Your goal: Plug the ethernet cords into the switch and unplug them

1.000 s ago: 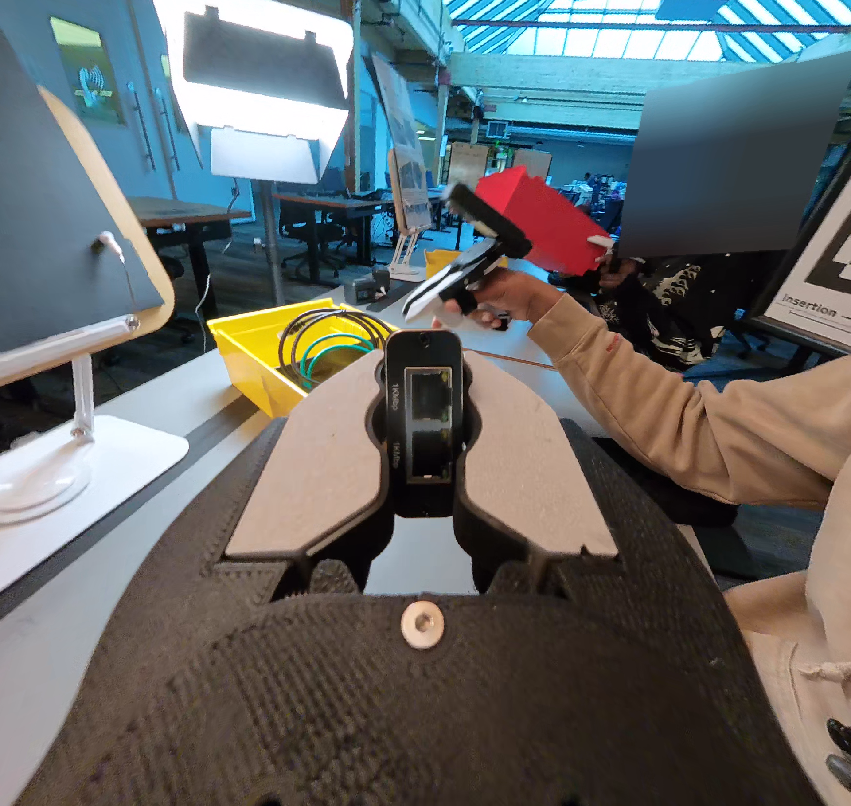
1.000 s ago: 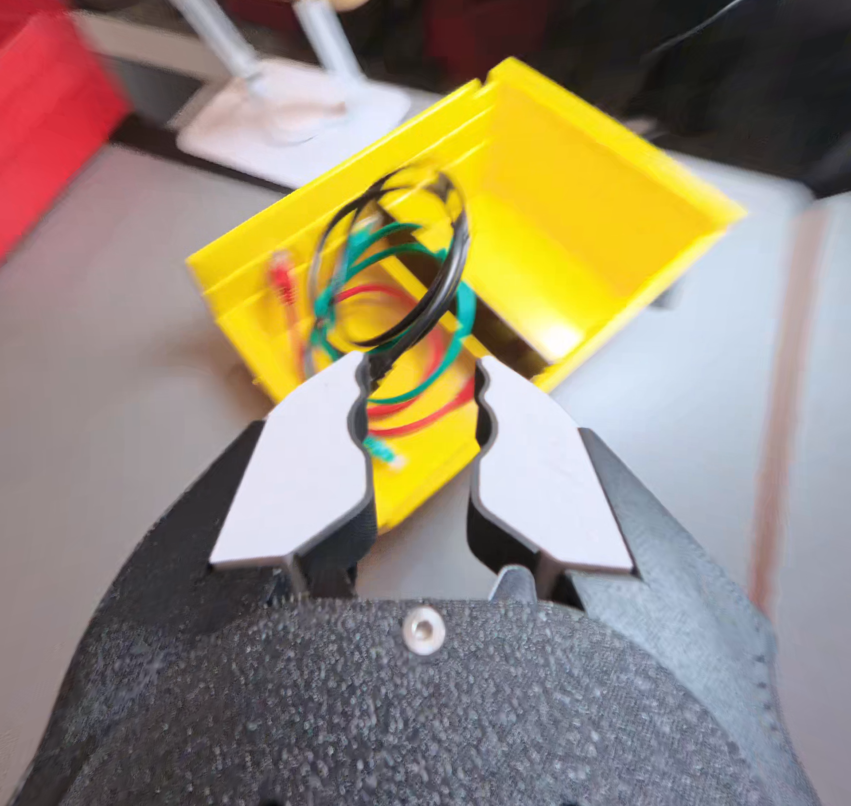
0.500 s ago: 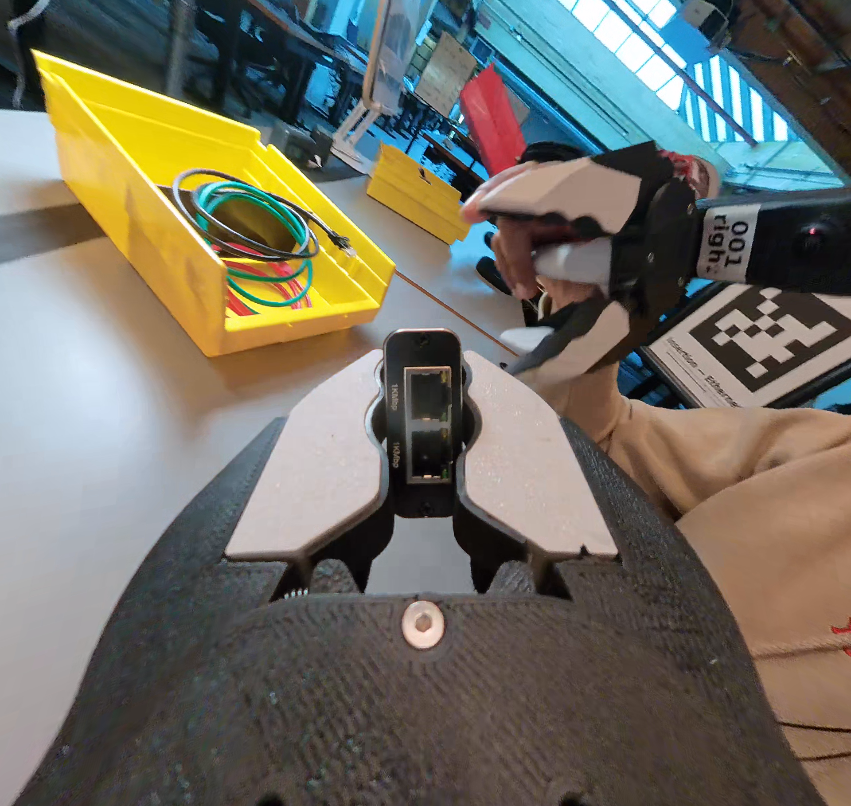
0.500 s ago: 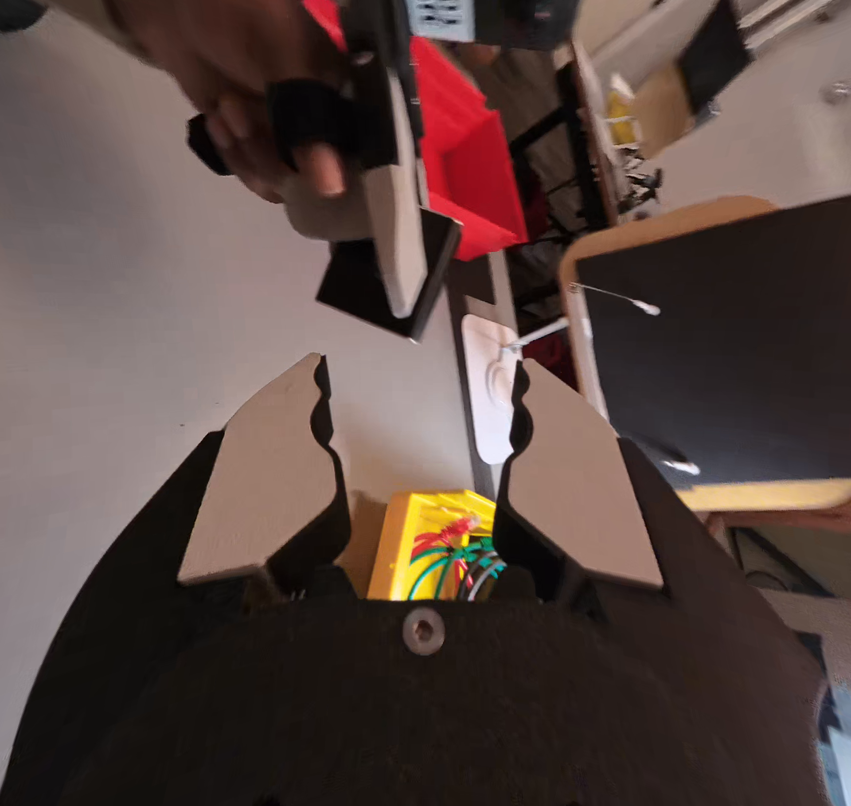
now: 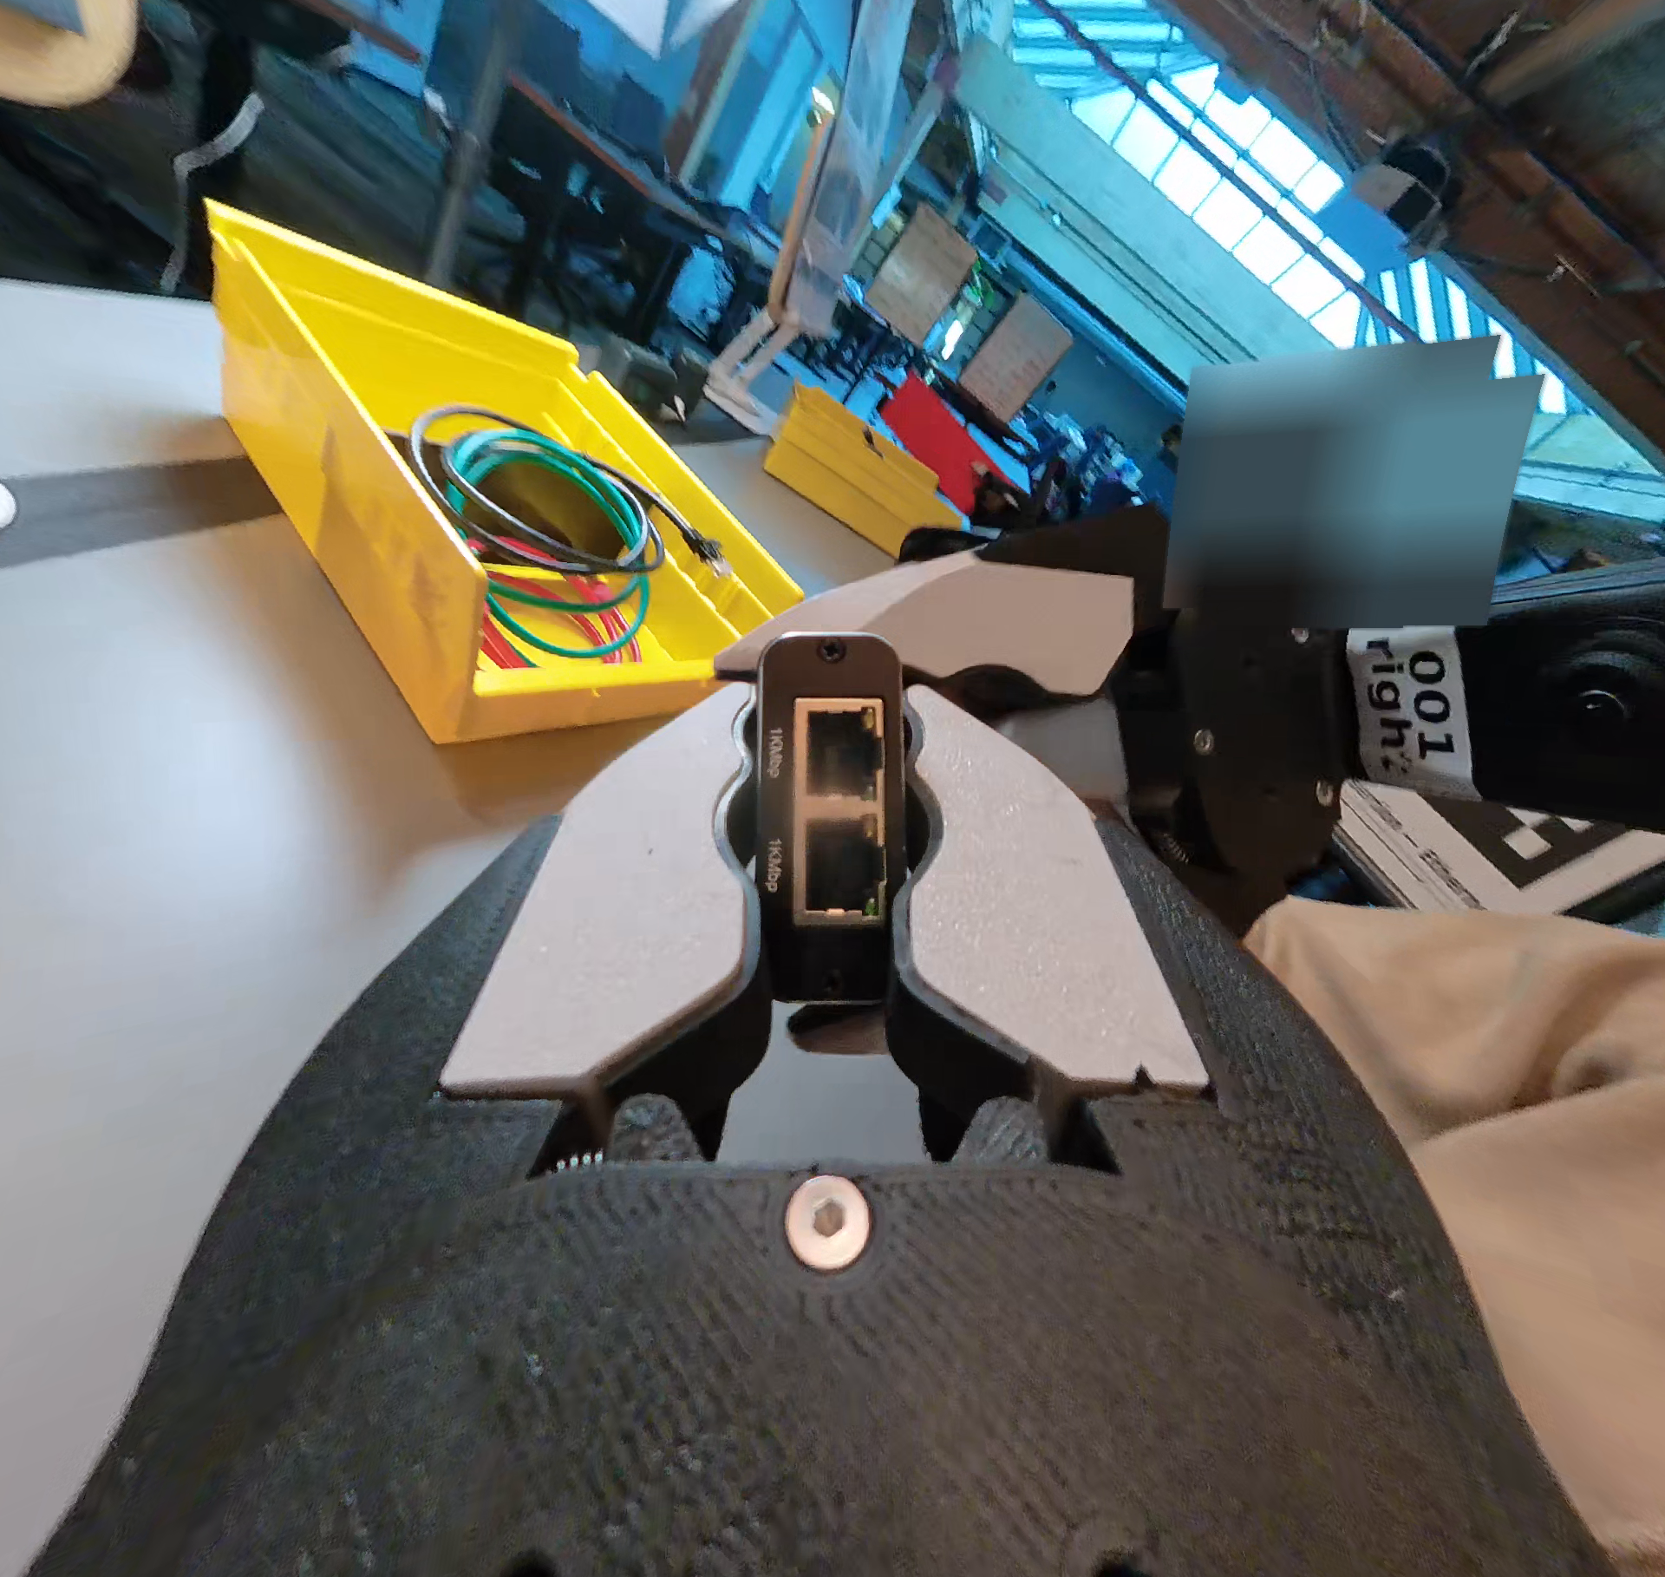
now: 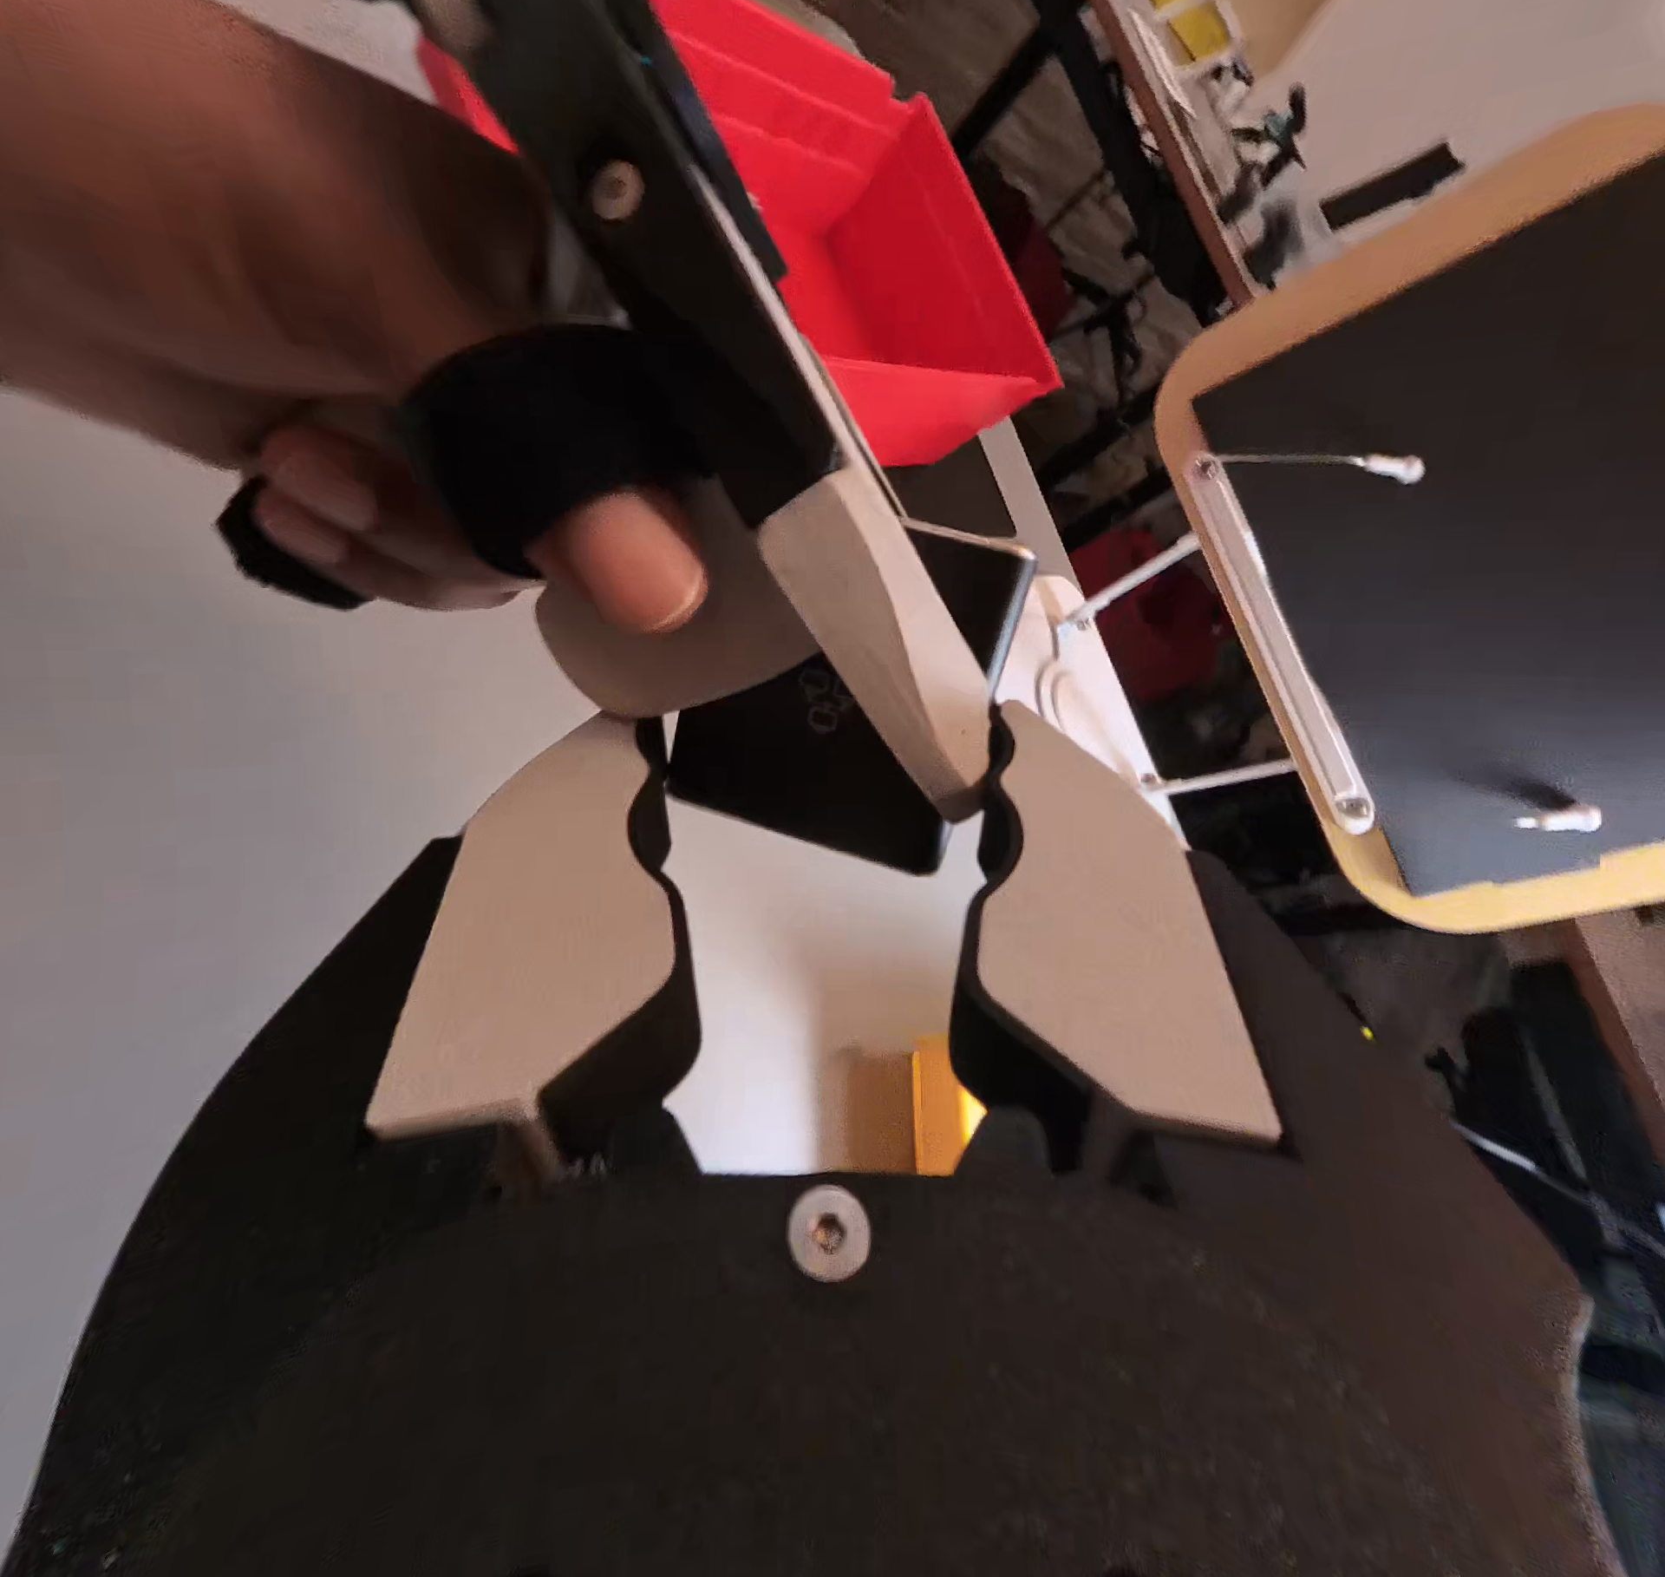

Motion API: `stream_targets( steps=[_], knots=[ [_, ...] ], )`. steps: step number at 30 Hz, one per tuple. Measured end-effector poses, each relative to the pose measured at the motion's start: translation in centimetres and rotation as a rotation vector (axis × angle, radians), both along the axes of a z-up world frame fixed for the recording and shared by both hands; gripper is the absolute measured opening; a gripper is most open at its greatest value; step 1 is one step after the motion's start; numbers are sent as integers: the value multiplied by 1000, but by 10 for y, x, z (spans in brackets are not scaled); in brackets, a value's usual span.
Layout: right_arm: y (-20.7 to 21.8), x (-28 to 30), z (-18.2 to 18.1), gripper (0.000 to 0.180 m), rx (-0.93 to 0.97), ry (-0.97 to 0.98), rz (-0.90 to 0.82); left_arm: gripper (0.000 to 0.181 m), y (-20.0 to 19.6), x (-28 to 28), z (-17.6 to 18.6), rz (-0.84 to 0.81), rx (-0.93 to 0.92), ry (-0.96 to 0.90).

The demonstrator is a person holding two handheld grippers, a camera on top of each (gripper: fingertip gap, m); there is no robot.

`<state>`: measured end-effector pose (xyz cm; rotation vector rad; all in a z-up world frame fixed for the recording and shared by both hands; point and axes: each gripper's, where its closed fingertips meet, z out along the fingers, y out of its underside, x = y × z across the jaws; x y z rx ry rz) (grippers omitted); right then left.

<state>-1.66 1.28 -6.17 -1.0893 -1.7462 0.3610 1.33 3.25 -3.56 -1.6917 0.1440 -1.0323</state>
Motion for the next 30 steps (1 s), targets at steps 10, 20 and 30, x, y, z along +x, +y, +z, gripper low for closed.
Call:
stream_targets(
  steps=[10,20,30],
  knots=[
    [59,32,57,63,14,-17,-81,41,-1,-32,26,155,121,100],
    [304,112,57,63,-263,-303,-542,47,-10,-100,59,375,231,164],
    [397,132,-99,63,-560,-515,-733,48,-18,-158,69,597,296,339]
  ],
)
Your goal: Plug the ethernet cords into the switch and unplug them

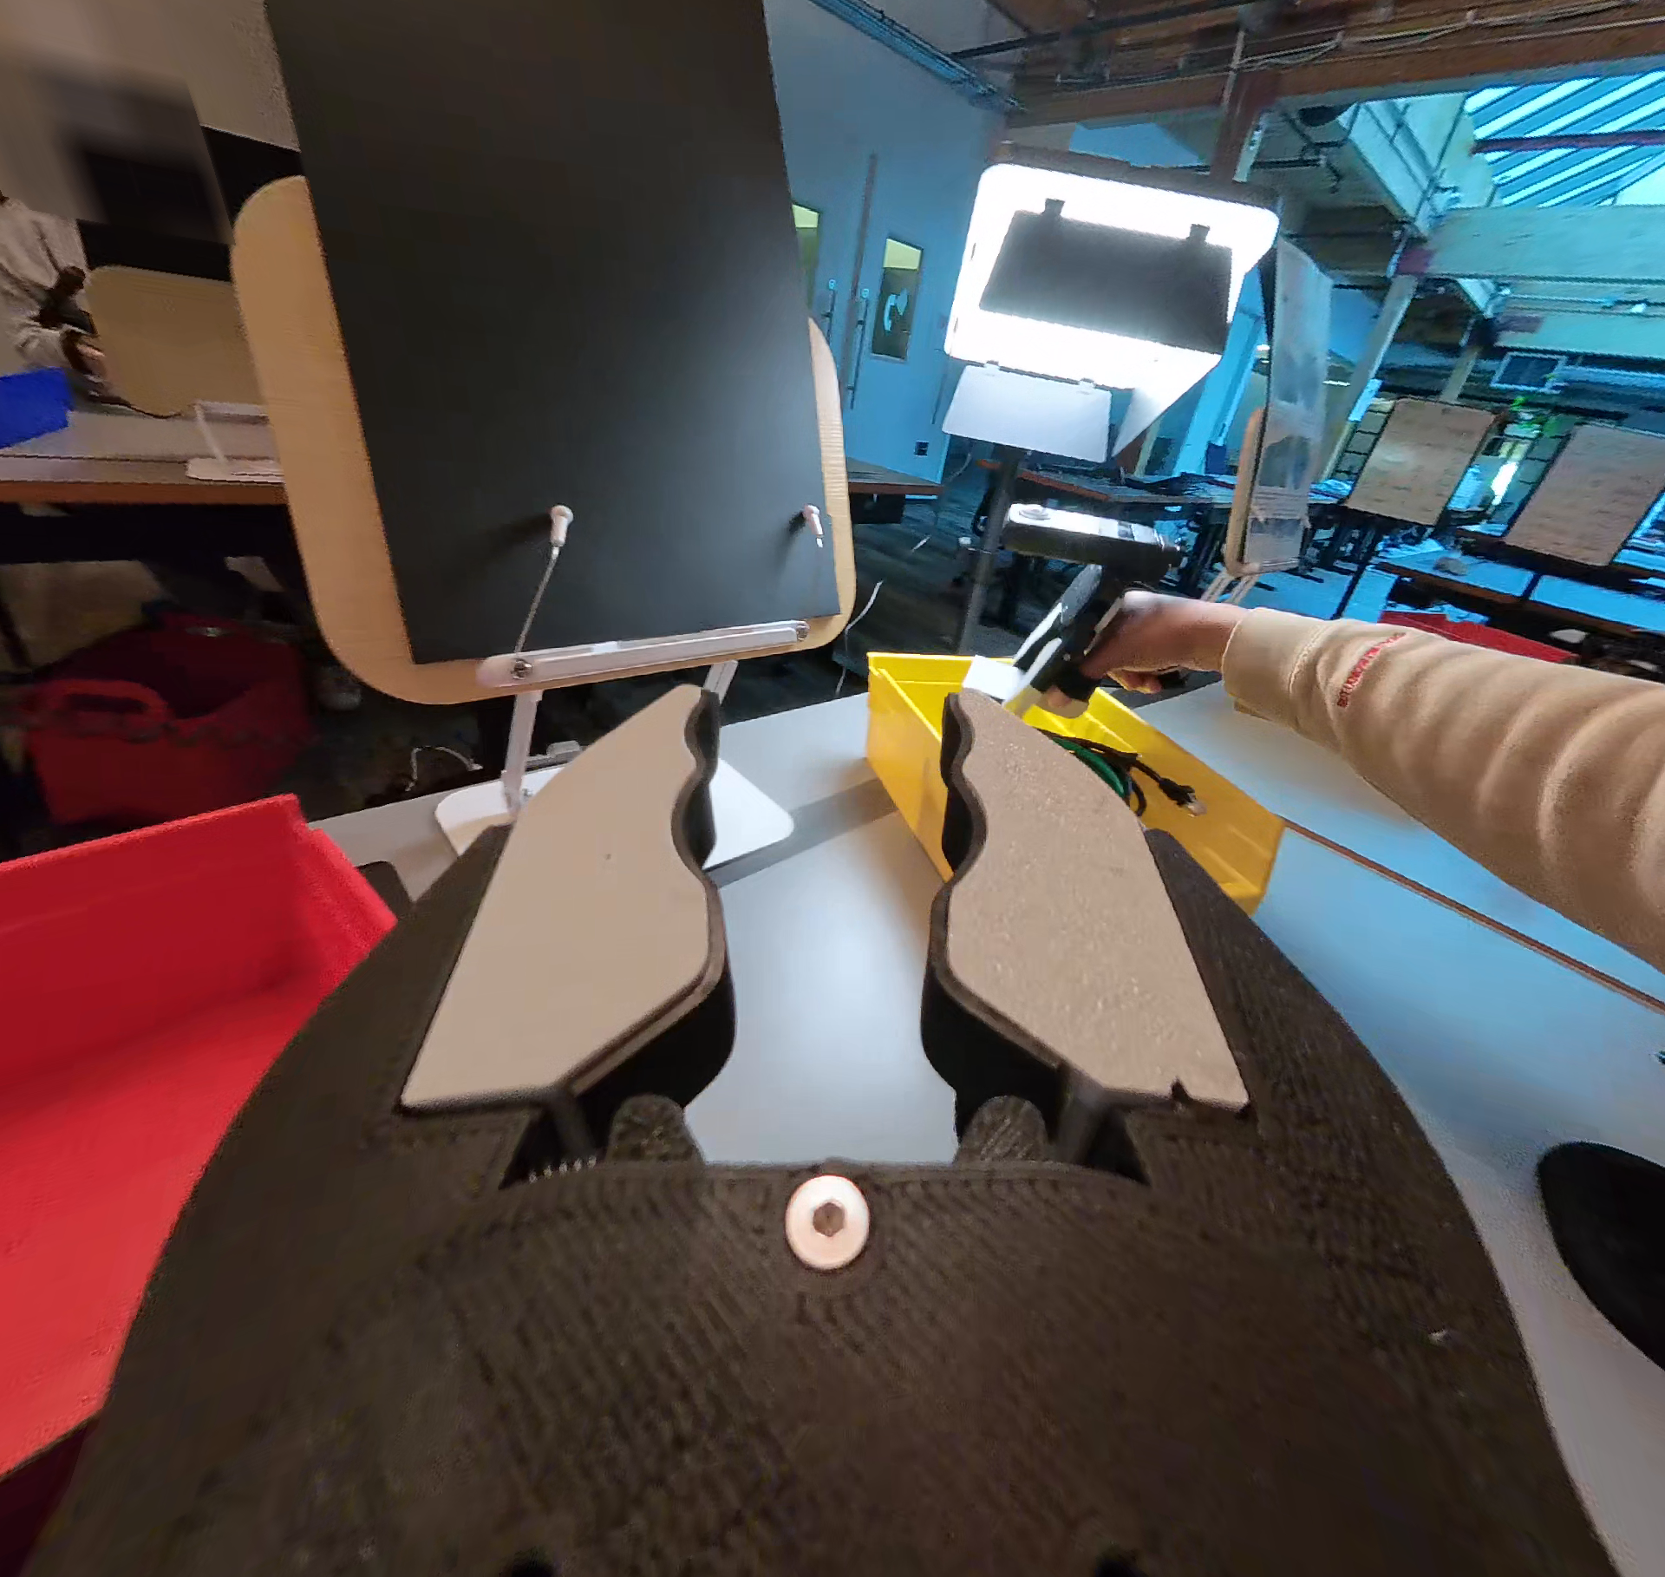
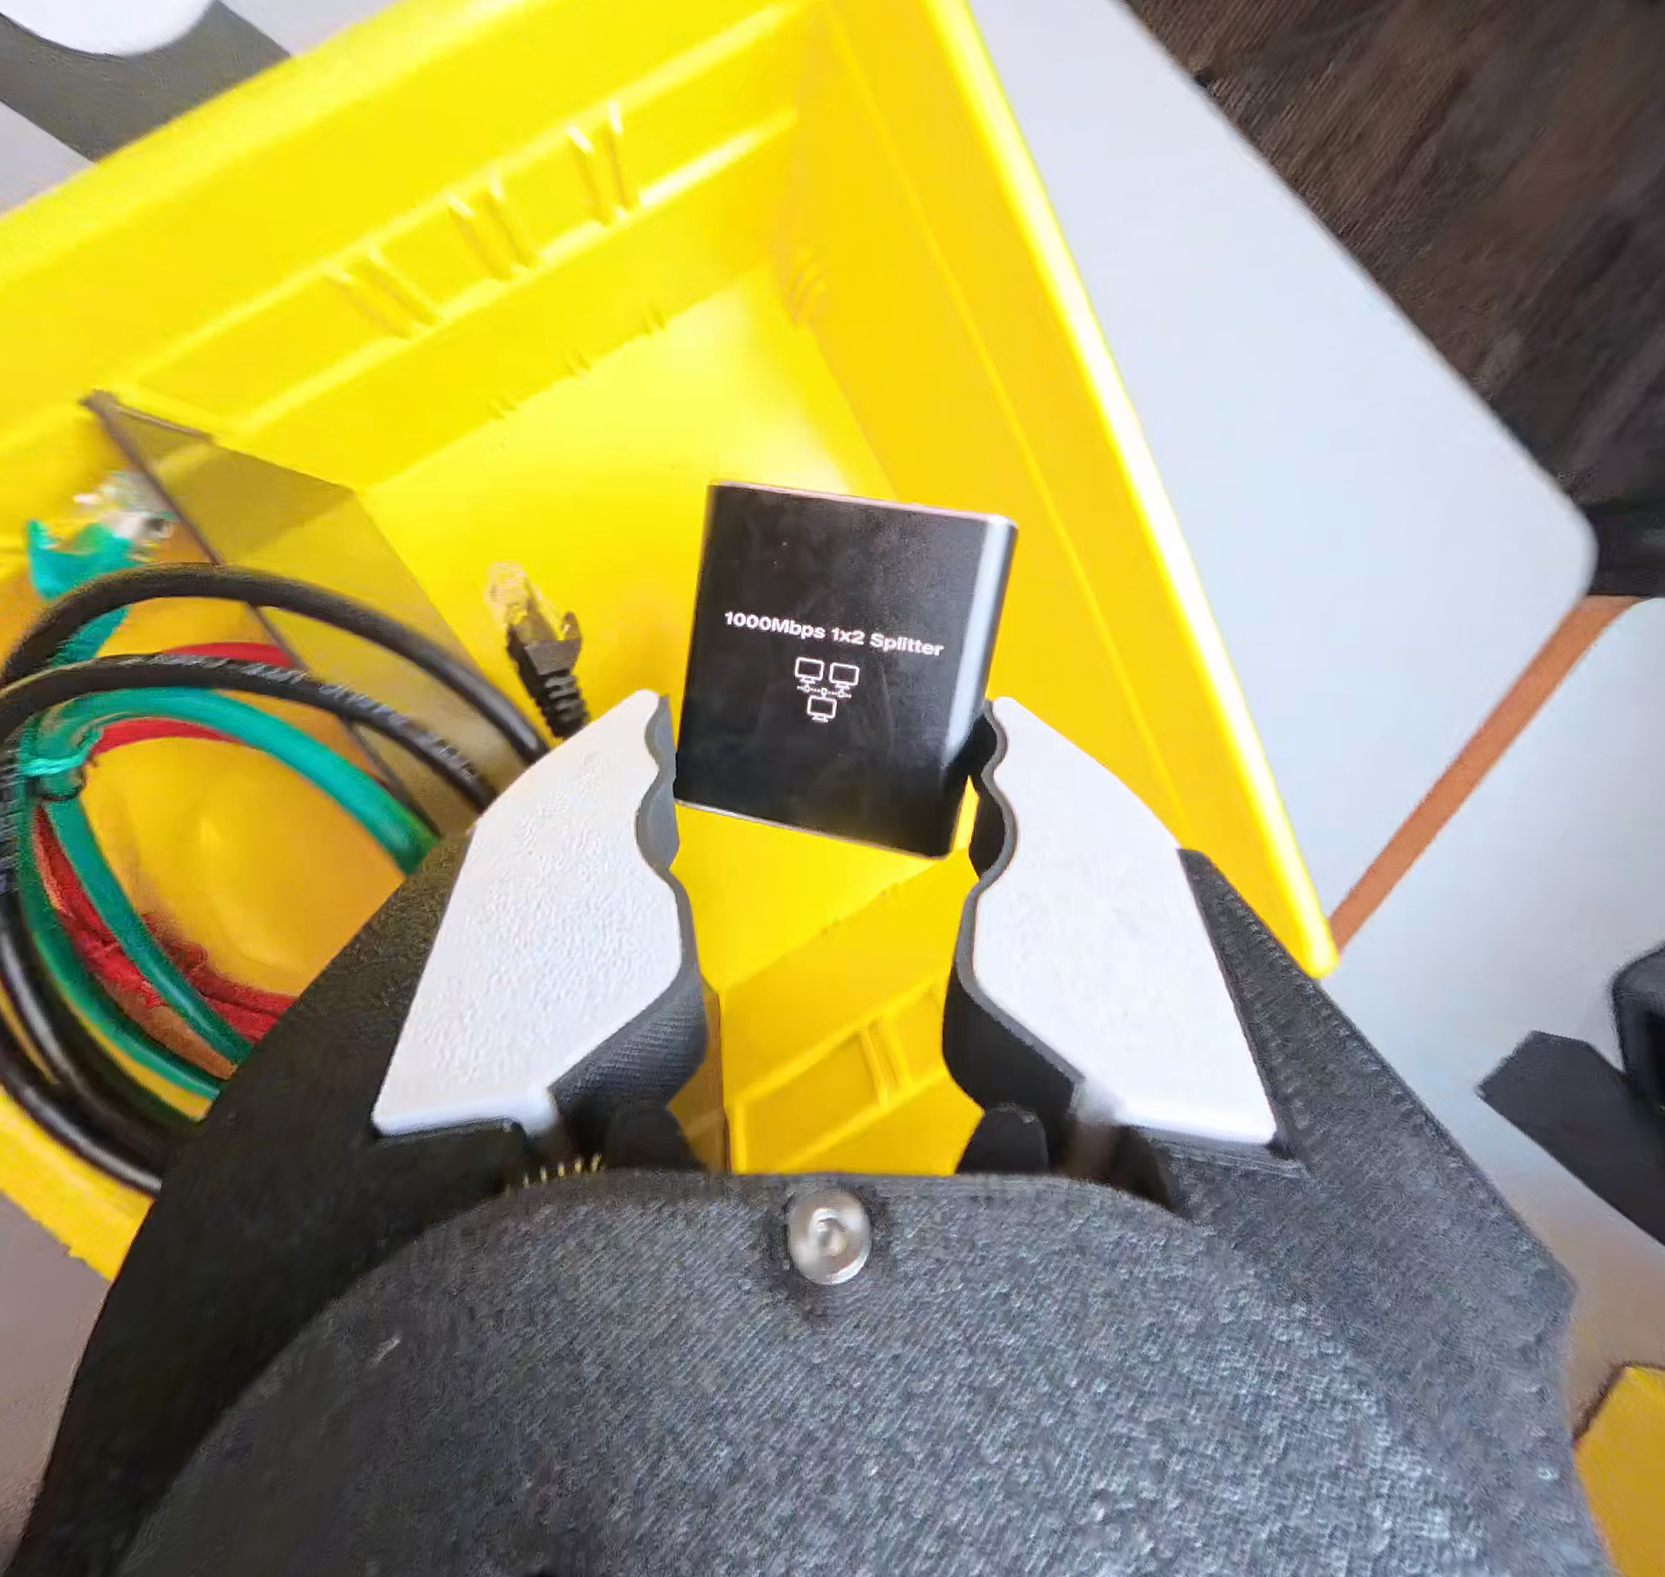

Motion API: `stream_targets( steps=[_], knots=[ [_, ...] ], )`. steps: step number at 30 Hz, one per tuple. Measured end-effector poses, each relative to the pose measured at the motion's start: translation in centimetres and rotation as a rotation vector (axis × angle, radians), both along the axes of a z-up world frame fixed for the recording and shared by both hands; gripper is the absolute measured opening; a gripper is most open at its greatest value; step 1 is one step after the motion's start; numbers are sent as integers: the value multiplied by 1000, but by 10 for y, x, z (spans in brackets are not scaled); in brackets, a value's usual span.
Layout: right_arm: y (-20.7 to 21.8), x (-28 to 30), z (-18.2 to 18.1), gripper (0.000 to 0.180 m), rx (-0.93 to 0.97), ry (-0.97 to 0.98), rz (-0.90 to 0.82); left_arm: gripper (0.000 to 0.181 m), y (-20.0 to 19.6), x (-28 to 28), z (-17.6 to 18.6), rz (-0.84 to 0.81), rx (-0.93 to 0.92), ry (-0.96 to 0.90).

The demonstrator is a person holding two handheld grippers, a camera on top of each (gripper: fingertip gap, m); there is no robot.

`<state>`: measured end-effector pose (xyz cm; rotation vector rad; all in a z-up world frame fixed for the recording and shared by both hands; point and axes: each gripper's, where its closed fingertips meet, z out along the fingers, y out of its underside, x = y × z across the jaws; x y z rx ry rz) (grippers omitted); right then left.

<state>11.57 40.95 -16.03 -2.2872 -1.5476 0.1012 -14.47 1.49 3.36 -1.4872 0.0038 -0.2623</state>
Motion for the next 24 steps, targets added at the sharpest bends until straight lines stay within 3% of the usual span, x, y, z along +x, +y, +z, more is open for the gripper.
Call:
stream_targets(
  steps=[5,9,13,19,24],
  knots=[
    [3,0,-38,63,-125,-95,-1,48,10,-15,-14,21,-34,-5],
    [8,-5,-48,62,-148,-76,-20,48,15,-17,-22,21,-58,-4],
    [9,-6,-28,62,-88,-55,12,48,13,-17,-22,23,-55,2],
    [-27,-16,39,62,-56,91,121,47,9,-9,-15,5,-45,5],
    [-55,10,30,61,-144,51,63,47,4,3,-7,-32,-32,7]
  ],
)
